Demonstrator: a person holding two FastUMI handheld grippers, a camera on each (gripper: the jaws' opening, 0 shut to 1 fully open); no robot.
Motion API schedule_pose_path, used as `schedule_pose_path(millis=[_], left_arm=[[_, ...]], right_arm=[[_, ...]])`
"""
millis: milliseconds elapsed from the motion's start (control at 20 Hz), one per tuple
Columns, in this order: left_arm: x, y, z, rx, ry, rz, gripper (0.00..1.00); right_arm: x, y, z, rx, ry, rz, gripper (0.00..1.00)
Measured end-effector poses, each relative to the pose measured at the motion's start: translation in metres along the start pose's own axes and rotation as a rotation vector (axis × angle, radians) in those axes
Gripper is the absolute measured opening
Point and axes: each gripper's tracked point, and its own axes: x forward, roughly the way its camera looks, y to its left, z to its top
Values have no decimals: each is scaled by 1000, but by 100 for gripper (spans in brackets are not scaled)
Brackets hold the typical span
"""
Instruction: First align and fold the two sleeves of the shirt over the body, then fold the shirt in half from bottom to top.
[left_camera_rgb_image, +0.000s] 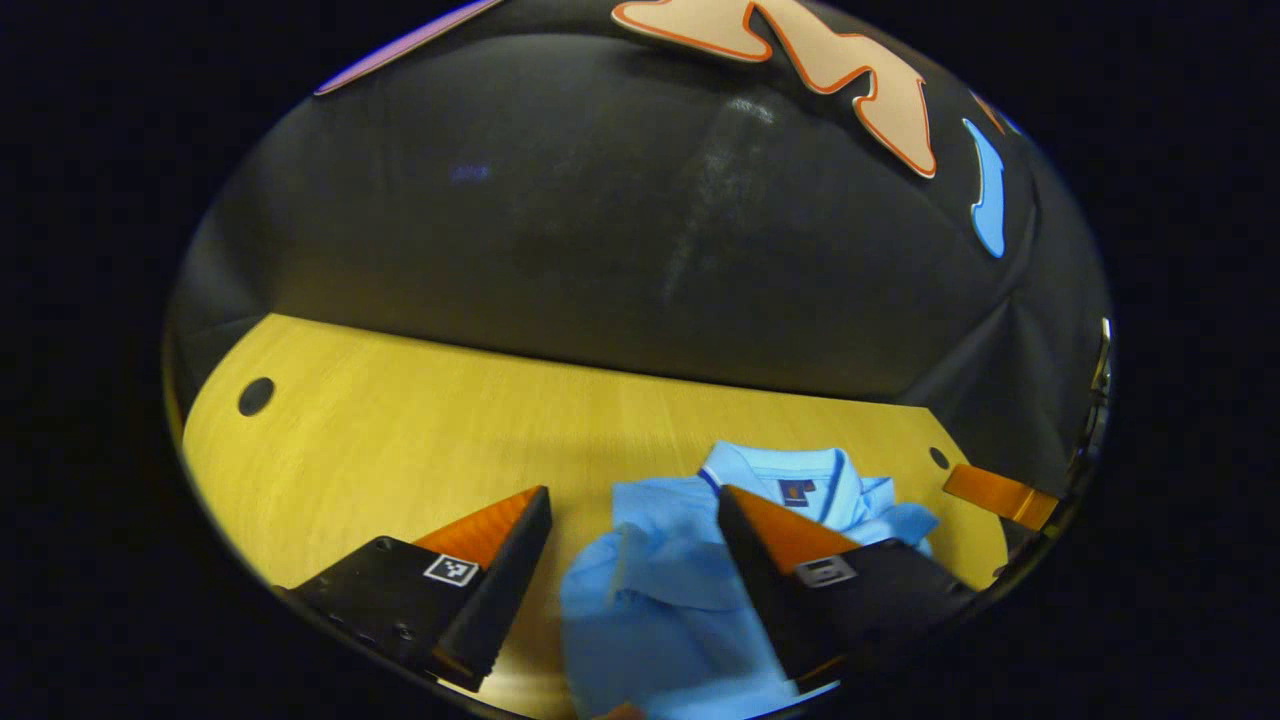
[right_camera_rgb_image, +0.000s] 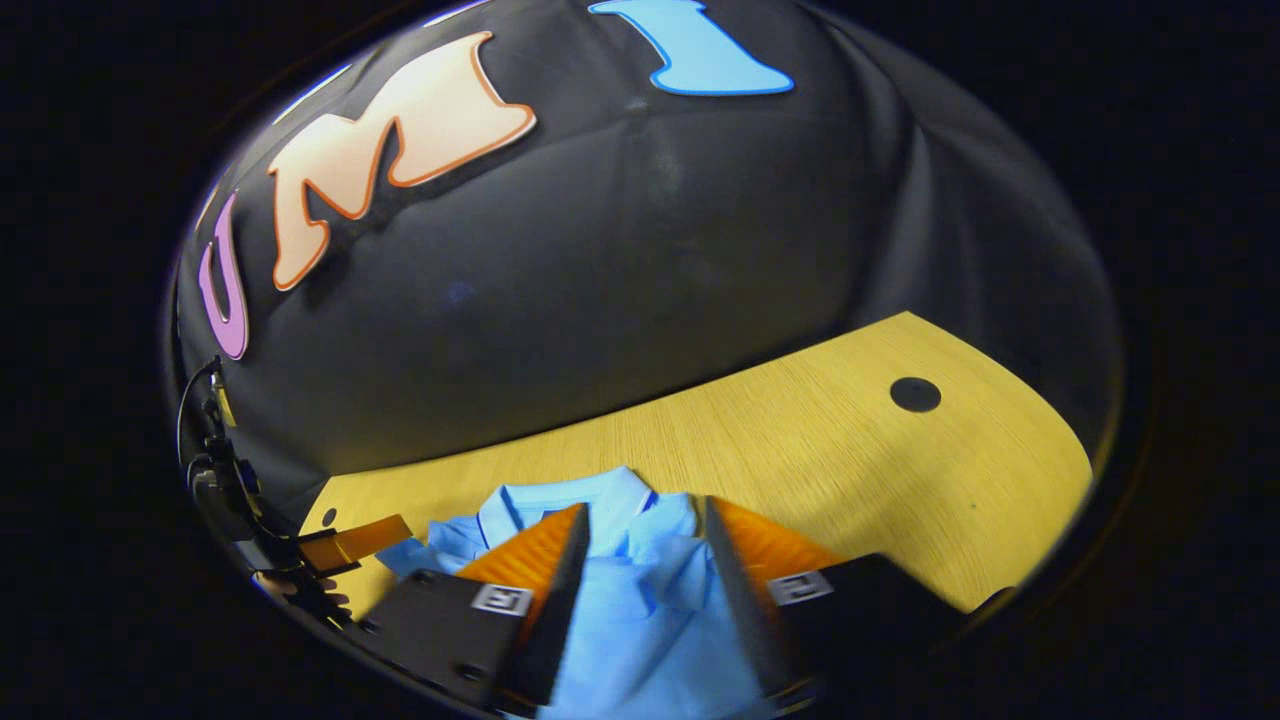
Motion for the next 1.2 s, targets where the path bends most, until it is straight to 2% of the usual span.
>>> schedule_pose_path(millis=[50, 100, 150, 200, 300, 350, 400, 650, 850, 1000, 1200], left_arm=[[-14, 4, 11, 12, -31, 12, 99], [-25, 4, 19, 24, -60, 21, 96], [-39, 6, 24, 31, -87, 38, 96], [-55, 6, 30, 36, -111, 53, 96], [-92, 3, 43, 44, -172, 76, 96], [-112, 1, 49, 53, -201, 84, 96], [-132, -2, 55, 68, -230, 92, 96], [-228, -25, 75, 109, -359, 114, 96], [-298, -46, 82, 135, -450, 112, 95], [-338, -55, 83, 183, -493, 132, 95], [-378, -62, 73, 182, -534, 165, 95]], right_arm=[[-10, 3, 10, -31, -29, -8, 96], [-19, 6, 17, -69, -60, -15, 100], [-34, 10, 25, -106, -93, -18, 92], [-50, 17, 34, -136, -133, -16, 98], [-90, 35, 49, -171, -210, 17, 98], [-111, 43, 55, -187, -237, 37, 93], [-128, 47, 56, -200, -255, 48, 98], [-218, 63, 72, -185, -329, 99, 98], [-281, 61, 80, -177, -386, 112, 98], [-325, 53, 75, -176, -408, 120, 98], [-368, 43, 64, -180, -430, 127, 97]])
